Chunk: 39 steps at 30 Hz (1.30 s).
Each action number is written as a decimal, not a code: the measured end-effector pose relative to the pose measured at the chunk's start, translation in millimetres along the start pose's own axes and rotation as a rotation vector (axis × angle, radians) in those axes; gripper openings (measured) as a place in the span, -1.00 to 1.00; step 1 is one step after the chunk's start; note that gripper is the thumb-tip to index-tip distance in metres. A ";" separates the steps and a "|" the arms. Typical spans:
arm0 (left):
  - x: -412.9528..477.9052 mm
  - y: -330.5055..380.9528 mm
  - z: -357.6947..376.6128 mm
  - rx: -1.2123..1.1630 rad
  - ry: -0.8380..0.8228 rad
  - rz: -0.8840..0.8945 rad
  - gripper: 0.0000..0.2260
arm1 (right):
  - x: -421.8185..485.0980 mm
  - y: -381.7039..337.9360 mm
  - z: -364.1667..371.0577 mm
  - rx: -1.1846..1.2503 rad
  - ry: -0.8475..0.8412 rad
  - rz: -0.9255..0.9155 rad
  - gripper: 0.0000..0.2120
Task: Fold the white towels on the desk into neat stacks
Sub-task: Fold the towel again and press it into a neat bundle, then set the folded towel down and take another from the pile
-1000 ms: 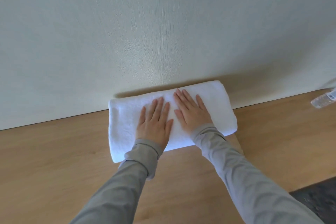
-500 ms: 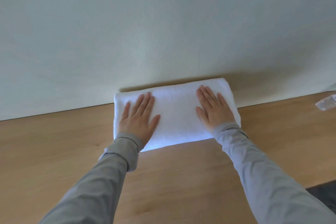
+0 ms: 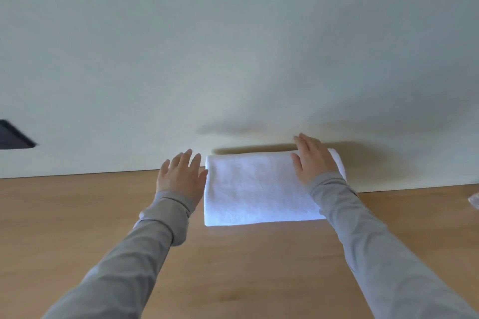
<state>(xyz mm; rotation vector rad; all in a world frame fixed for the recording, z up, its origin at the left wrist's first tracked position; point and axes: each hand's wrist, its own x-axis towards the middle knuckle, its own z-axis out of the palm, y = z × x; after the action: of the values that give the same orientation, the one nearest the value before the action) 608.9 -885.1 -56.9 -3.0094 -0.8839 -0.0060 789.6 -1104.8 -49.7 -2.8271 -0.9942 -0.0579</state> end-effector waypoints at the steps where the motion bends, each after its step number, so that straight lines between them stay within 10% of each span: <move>1: -3.8 -7.2 -9.2 -0.003 0.010 -0.008 -0.55 | 0.5 -13.8 -7.8 -0.006 0.017 -0.028 -0.55; 12: -93.1 -178.8 -105.6 0.043 0.141 -0.211 -0.55 | -16.0 -230.2 -88.2 -0.123 0.156 -0.345 -0.52; 28: -426.7 -579.8 -208.0 0.103 0.402 -0.801 -0.57 | -168.9 -729.9 -147.3 0.024 0.303 -0.931 -0.52; 39: -489.7 -705.1 -174.5 -0.014 0.456 -0.963 -0.66 | -174.2 -893.2 -87.3 0.065 0.154 -0.987 -0.52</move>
<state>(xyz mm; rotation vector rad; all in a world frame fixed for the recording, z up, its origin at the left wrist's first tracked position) -184.7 -557.8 117.8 -2.1144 -2.0705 -0.6467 96.2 -537.3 131.6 -1.9578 -2.1497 -0.3244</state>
